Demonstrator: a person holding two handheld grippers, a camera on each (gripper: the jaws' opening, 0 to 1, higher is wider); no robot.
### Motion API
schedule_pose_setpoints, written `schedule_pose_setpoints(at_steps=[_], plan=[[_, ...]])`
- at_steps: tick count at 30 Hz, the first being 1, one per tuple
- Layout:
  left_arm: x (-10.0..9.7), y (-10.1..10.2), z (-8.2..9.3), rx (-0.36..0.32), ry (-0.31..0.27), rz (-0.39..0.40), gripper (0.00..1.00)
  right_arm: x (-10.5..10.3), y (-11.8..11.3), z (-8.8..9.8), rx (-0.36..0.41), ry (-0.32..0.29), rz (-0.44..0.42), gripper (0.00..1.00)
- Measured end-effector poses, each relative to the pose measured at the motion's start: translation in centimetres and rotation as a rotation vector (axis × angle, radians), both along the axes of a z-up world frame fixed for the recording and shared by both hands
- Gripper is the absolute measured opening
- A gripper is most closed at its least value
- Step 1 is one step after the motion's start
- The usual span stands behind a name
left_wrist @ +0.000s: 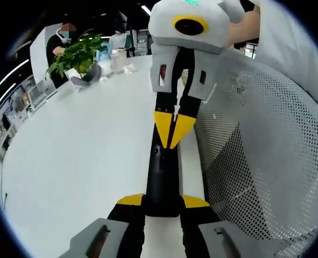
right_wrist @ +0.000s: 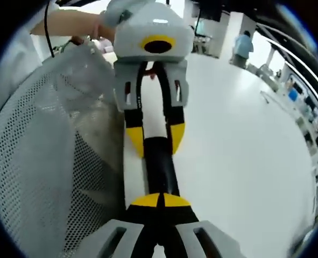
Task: Press the specified remote control buttons in sequence, fully releasing each button before pressing the next.
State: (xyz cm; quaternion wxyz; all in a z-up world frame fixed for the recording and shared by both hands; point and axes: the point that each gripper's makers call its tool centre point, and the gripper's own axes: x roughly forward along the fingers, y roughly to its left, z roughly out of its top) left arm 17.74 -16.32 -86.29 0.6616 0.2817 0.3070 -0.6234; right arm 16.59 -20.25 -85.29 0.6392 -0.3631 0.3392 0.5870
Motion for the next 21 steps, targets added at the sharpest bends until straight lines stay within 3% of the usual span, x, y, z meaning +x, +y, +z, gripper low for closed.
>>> schedule_pose_setpoints(at_steps=[11,18,21], plan=[[-0.11,-0.01,-0.02,0.001,0.005,-0.002,0.24,-0.44,-0.16,-0.21,-0.068,-0.027,0.082,0.00],[-0.17,-0.03,-0.03,0.008,0.008,0.003,0.24,-0.64,-0.23,-0.47,-0.142,-0.104,0.184,0.00],[-0.17,-0.05,-0.02,0.008,0.008,0.001,0.24,-0.70,-0.27,-0.50,-0.140,-0.101,0.182,0.00]])
